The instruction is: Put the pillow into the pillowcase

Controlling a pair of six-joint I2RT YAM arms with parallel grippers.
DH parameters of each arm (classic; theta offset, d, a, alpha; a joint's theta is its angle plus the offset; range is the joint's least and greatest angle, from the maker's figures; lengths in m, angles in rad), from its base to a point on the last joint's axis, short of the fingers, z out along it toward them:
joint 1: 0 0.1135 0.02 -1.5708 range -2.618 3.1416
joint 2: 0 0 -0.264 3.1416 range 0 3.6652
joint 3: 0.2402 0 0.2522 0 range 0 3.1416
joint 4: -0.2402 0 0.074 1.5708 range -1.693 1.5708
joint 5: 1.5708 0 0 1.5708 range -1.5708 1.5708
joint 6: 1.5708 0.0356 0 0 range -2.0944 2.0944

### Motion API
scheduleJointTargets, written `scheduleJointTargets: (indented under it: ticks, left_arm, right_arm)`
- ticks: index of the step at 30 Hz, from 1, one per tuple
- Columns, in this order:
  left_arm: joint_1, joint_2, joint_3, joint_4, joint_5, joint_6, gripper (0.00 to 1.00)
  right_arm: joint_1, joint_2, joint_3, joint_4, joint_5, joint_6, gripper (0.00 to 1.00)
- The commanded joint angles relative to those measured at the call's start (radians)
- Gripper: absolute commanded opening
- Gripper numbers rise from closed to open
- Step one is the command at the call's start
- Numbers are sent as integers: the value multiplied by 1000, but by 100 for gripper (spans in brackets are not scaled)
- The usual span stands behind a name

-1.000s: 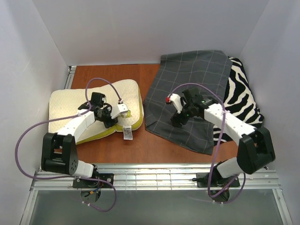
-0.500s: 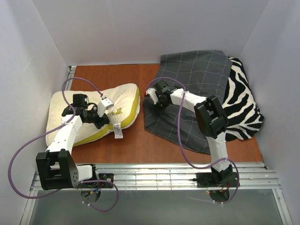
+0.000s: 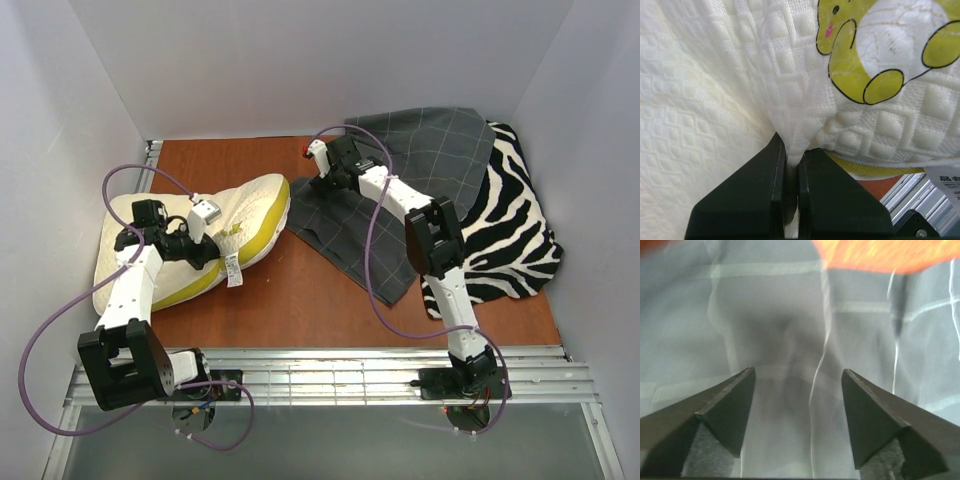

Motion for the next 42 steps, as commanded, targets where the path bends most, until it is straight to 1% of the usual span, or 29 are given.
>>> scheduleJointTargets:
  ticks: [1, 2, 3, 5, 6, 9, 15, 16, 18, 23, 26, 27, 29, 30, 31, 32, 34, 35, 36, 38, 40, 41, 42]
  left_arm:
    - [40, -33, 44, 23, 25, -60, 0]
    - [45, -31, 42, 29, 35, -85, 0]
    - [51, -28, 39, 35, 45, -91, 0]
    - [55, -24, 42, 39, 66, -106, 0]
    - [65, -19, 44, 42, 75, -114, 0]
    - [80, -17, 53, 49, 98, -129, 0]
    - [137, -17, 85, 13, 143, -131, 0]
    - [143, -14, 91, 9, 147, -125, 0]
    - [161, -14, 97, -14, 161, -111, 0]
    - [181, -22, 70, -25, 164, -85, 0]
    - [186, -27, 62, -23, 166, -83, 0]
    - [186, -25, 62, -19, 167, -83, 0]
    - [190, -22, 64, -16, 167, -83, 0]
    - [189, -14, 67, -16, 169, -82, 0]
    - [189, -11, 68, -14, 172, -82, 0]
    - [190, -7, 70, -19, 175, -74, 0]
    - [190, -4, 71, -17, 178, -73, 0]
    - [190, -5, 71, -25, 180, -65, 0]
    - [190, -7, 73, -37, 189, -9, 0]
    - [190, -27, 65, -74, 207, 51, 0]
    - [190, -71, 50, -117, 215, 203, 0]
    - [189, -91, 45, -172, 215, 305, 0]
    - [190, -109, 41, -197, 209, 306, 0]
  right_arm:
    - [2, -249, -128, -31, -90, -47, 63]
    - [8, -348, -183, -33, -123, -53, 62]
    - [12, -387, -282, -40, -146, -64, 59]
    - [37, -461, -350, -86, -168, -67, 55]
    - [46, -476, -424, -96, -174, -67, 52]
    - [77, -492, -522, -82, -157, -58, 51]
    - [101, -409, -558, -62, -96, -24, 50]
    - [106, -403, -571, -56, -85, -20, 51]
    - [109, -397, -581, -36, -78, -14, 56]
    - [115, -351, -566, -10, -15, 8, 54]
    - [117, -351, -576, -8, 14, 6, 48]
    - [118, -351, -579, -10, 19, 2, 42]
    - [117, -352, -585, -13, 25, -9, 34]
    - [118, -354, -588, -13, 25, -11, 23]
    - [117, -358, -592, -14, 22, -12, 18]
    - [118, -361, -590, -14, 18, -14, 10]
    - [117, -375, -592, -21, 8, -17, 2]
    - [117, -381, -593, -22, 4, -18, 1]
    - [117, -390, -593, -27, -2, -17, 1]
    - [115, -427, -592, -33, -31, -15, 1]
    - [101, -472, -576, -37, -91, 3, 1]
    - [82, -492, -552, -42, -120, 29, 1]
    - [69, -492, -552, -50, -148, 46, 1]
